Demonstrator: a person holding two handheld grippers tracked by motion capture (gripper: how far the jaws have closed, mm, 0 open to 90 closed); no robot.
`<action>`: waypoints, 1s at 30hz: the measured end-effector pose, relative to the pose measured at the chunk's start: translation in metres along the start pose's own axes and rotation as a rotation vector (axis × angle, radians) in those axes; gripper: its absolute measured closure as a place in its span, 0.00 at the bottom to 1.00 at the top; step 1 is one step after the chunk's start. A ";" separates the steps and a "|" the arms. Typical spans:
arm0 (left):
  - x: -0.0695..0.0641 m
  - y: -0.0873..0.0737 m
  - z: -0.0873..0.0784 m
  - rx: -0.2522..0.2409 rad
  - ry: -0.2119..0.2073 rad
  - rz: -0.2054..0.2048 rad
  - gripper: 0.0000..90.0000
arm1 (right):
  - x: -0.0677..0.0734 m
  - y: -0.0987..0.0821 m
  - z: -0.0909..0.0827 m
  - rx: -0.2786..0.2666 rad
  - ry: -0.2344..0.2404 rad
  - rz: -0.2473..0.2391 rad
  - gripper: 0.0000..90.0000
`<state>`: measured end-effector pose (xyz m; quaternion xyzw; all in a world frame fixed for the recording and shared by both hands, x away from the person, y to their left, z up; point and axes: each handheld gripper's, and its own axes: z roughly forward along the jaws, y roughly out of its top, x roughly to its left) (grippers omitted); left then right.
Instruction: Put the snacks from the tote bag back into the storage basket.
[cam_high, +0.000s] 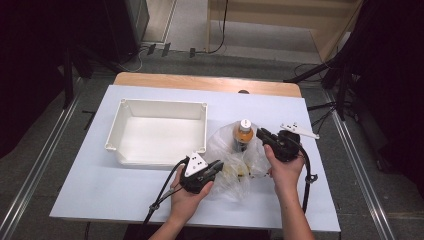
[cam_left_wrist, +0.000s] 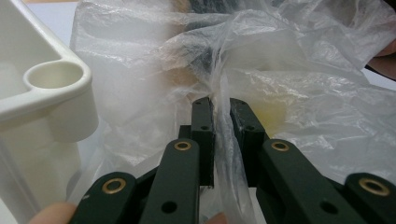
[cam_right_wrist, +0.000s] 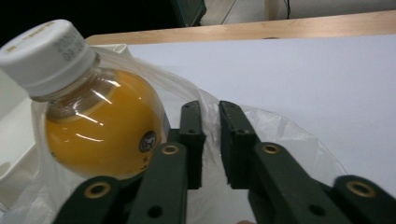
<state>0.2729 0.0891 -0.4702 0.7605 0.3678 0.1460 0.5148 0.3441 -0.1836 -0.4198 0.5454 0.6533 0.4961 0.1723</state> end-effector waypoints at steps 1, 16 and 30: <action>0.000 0.000 0.000 0.002 0.002 -0.001 0.92 | 0.000 0.000 0.001 0.002 -0.003 -0.002 0.95; -0.001 0.000 0.002 0.015 0.013 0.003 0.96 | -0.013 -0.028 0.048 0.222 -0.165 -0.030 0.99; -0.001 0.001 0.003 0.028 0.022 0.007 0.96 | 0.005 -0.021 -0.015 -0.033 -0.069 -0.064 0.71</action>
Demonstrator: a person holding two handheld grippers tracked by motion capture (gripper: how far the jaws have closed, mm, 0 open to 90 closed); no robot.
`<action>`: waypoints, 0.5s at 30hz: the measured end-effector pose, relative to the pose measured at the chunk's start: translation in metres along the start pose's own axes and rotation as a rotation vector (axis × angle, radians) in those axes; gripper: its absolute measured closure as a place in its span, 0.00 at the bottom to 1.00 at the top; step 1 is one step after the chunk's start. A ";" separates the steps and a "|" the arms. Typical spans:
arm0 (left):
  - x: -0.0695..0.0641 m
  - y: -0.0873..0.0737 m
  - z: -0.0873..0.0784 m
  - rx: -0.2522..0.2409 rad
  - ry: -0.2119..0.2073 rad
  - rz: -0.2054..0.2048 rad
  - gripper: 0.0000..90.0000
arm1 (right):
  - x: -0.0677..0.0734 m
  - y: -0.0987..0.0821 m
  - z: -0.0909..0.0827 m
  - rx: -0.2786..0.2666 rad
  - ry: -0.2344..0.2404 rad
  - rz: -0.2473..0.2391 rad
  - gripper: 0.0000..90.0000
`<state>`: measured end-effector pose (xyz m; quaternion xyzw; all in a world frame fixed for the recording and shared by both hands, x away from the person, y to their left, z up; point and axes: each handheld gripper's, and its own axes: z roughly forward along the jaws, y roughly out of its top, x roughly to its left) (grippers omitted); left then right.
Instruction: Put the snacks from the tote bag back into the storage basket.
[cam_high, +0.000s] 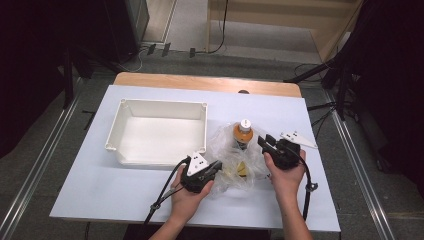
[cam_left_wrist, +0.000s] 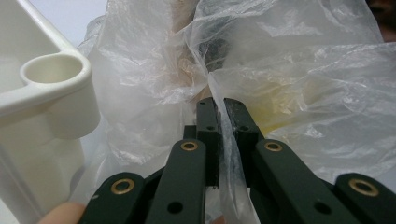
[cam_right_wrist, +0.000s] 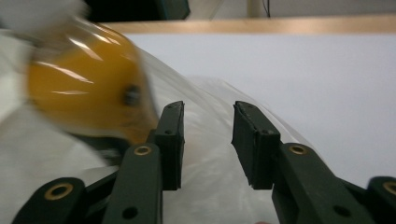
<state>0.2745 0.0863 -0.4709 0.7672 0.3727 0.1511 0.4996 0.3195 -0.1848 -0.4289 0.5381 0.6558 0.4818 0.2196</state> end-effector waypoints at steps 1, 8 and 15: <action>0.000 0.000 0.000 -0.001 0.002 -0.001 0.96 | 0.005 0.001 -0.007 -0.019 0.009 -0.019 0.69; -0.001 0.000 0.001 0.002 0.009 0.001 0.95 | 0.040 -0.001 -0.032 -0.050 0.168 -0.078 0.54; -0.001 -0.001 0.000 -0.004 0.002 0.001 0.90 | 0.054 -0.022 -0.014 0.024 0.195 -0.119 0.84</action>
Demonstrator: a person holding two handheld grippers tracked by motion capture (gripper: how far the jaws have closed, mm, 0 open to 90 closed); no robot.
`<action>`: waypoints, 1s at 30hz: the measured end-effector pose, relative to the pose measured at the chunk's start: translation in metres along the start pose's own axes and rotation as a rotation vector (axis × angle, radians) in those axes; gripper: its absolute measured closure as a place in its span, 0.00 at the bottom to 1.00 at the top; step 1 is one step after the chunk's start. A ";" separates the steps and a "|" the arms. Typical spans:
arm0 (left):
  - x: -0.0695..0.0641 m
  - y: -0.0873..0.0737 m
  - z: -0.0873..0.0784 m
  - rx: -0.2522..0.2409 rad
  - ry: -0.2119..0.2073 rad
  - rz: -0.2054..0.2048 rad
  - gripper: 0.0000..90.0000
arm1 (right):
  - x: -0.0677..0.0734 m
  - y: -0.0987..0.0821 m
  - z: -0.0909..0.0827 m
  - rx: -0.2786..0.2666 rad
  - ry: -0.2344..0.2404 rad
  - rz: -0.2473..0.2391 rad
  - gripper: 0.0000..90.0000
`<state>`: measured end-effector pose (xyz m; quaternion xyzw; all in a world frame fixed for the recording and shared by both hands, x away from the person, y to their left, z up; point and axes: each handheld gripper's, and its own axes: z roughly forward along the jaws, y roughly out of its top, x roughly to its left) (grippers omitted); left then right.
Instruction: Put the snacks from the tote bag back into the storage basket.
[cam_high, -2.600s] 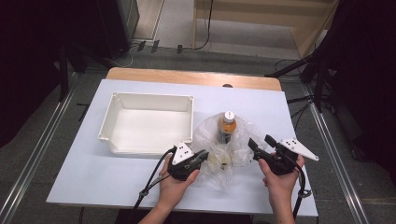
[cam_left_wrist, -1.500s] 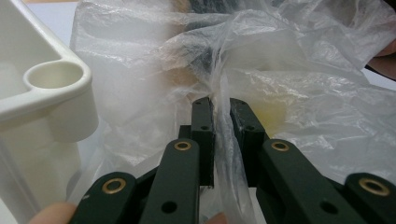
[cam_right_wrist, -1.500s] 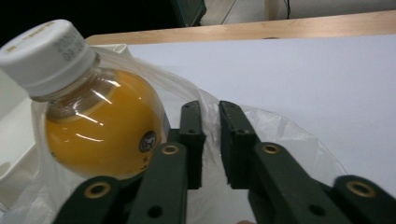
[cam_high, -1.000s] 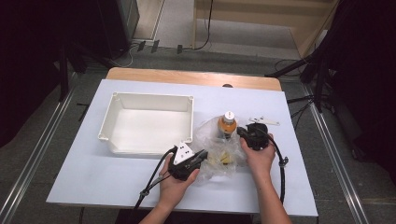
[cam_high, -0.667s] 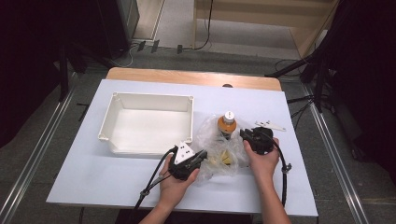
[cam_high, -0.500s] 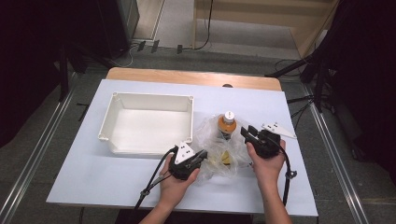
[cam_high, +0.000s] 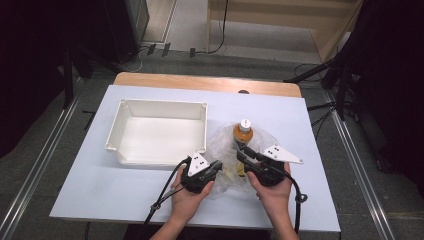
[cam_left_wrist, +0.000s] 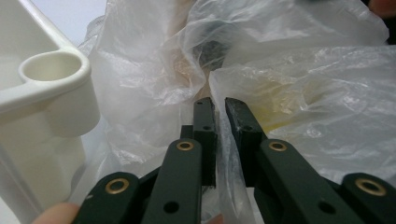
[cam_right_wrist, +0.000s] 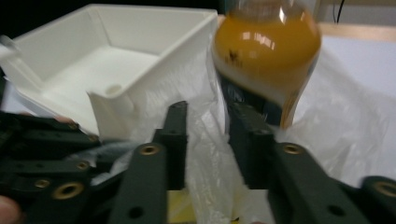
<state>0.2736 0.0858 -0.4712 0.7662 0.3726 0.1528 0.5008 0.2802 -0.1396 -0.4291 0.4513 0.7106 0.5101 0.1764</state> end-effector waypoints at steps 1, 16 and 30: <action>0.000 0.000 -0.001 -0.004 -0.007 0.003 0.87 | -0.001 -0.004 0.004 0.012 -0.005 0.002 0.89; -0.001 0.013 -0.004 -0.101 0.003 -0.111 0.57 | -0.009 -0.036 0.042 0.179 -0.036 0.012 0.99; -0.009 0.009 0.028 0.122 0.147 -0.025 0.92 | -0.022 -0.012 -0.006 -0.031 -0.054 0.048 0.71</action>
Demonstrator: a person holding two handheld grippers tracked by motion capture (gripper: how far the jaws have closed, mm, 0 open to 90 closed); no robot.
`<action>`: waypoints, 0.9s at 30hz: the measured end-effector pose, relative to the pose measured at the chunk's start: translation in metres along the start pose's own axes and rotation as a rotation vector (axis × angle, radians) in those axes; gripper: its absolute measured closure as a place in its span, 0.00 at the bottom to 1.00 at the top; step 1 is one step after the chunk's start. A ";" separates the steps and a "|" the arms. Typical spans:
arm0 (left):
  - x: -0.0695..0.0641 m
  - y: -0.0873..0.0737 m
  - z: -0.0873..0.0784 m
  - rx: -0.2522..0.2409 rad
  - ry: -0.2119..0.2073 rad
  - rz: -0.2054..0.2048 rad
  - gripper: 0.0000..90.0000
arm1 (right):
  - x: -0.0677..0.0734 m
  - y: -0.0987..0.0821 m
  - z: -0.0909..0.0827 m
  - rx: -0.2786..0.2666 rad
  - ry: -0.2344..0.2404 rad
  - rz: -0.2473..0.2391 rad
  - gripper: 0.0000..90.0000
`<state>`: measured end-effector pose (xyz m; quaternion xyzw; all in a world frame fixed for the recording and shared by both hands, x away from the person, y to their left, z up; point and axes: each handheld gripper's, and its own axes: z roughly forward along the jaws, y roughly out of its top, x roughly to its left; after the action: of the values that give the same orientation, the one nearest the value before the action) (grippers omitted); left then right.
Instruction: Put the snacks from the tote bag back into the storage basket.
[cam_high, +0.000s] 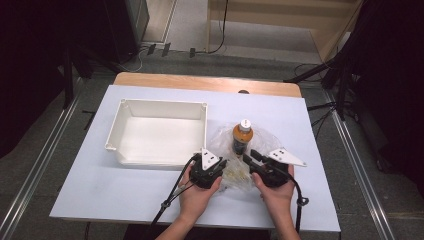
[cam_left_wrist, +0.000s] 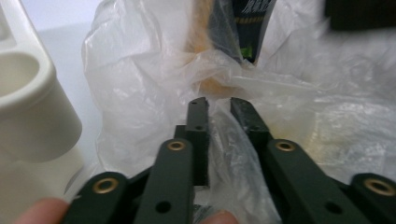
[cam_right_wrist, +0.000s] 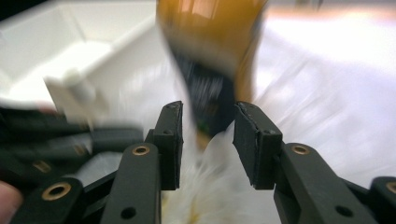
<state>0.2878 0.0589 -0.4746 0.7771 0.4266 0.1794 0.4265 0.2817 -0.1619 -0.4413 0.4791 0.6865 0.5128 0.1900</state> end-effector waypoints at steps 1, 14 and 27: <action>-0.001 0.000 0.001 0.007 0.005 0.001 0.93 | -0.001 0.006 -0.006 -0.029 -0.013 0.000 0.71; 0.001 0.001 0.003 0.023 0.000 0.001 0.95 | -0.046 0.015 0.037 0.080 -0.170 0.114 0.73; 0.004 0.001 0.002 0.022 -0.019 -0.023 0.95 | -0.058 -0.005 0.061 0.240 -0.275 0.120 0.89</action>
<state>0.2919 0.0604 -0.4752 0.7785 0.4334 0.1623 0.4239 0.3529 -0.1796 -0.4834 0.6039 0.6805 0.3676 0.1926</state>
